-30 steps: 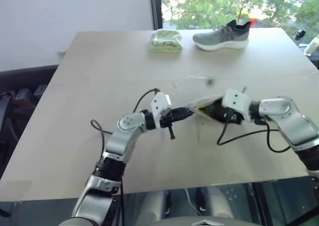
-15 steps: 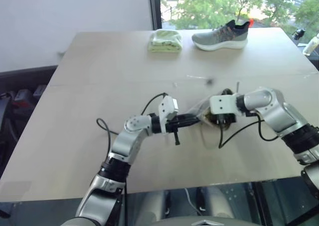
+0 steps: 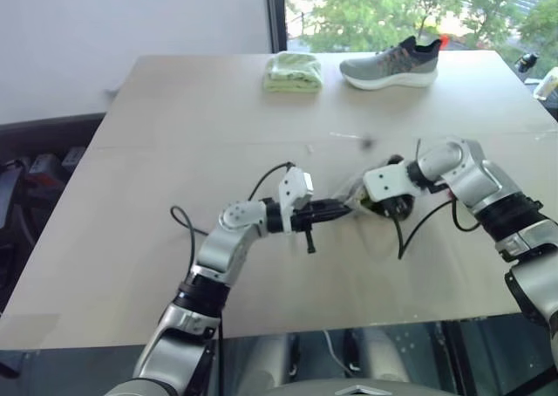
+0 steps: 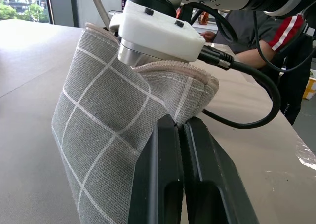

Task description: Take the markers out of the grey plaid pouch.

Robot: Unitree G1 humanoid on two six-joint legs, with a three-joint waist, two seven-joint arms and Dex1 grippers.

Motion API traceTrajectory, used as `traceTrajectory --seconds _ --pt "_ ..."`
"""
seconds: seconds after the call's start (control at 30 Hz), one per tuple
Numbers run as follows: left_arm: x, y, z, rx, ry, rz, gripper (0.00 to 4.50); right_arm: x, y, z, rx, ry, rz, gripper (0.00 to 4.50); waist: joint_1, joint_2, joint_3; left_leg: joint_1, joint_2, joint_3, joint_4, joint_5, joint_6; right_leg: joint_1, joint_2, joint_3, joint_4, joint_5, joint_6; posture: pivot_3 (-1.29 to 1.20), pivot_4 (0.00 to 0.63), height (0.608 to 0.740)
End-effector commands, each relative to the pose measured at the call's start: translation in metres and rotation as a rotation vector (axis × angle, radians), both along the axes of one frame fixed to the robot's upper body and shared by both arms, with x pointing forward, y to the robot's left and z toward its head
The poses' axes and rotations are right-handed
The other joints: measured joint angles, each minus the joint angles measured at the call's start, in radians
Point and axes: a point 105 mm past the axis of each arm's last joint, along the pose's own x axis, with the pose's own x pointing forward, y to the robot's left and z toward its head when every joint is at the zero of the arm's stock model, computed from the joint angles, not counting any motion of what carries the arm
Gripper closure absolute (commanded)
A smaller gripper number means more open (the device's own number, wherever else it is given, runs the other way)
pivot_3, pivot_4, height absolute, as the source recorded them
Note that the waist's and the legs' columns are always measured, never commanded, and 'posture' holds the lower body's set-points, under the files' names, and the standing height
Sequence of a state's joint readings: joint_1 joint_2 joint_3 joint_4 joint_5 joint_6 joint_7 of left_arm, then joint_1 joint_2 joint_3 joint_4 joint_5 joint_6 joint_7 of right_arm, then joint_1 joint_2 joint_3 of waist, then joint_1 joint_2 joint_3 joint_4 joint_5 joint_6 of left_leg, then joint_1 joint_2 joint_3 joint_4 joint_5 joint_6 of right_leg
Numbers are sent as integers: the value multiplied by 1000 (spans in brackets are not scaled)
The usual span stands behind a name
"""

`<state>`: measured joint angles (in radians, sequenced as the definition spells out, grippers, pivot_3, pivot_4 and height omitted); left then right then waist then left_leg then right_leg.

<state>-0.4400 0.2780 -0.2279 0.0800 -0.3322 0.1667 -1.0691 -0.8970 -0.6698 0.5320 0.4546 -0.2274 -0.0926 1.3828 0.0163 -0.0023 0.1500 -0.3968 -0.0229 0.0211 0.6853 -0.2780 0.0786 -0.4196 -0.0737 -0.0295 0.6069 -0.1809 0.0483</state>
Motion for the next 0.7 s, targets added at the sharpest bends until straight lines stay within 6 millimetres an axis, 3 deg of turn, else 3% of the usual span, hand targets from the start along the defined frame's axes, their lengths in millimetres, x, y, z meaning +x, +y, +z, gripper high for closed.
traceTrajectory --seconds 0.03,0.2,0.43,0.7 --pt "-3 -1 8 -18 -56 -8 4500 -9 -17 -15 -44 78 -40 4162 0 0 0 0 0 0 0 0 0 0 0 0 0 0 0 0 150 740" --pt "-3 0 7 -14 -54 -6 4500 -15 -21 -3 9 69 -59 4162 1 0 0 0 0 -1 0 0 0 0 -5 0 0 0 0 0 150 740" --pt "-2 4 5 5 -62 1 4500 -22 -14 35 223 24 -126 4162 -2 0 0 -2 0 -1 0 0 0 -2 -6 1 1 0 0 0 150 740" --pt "0 8 2 21 -74 19 4500 -48 -30 61 331 27 -168 4162 -1 1 0 -4 0 -2 -1 0 0 -3 -7 2 0 0 0 0 150 740"
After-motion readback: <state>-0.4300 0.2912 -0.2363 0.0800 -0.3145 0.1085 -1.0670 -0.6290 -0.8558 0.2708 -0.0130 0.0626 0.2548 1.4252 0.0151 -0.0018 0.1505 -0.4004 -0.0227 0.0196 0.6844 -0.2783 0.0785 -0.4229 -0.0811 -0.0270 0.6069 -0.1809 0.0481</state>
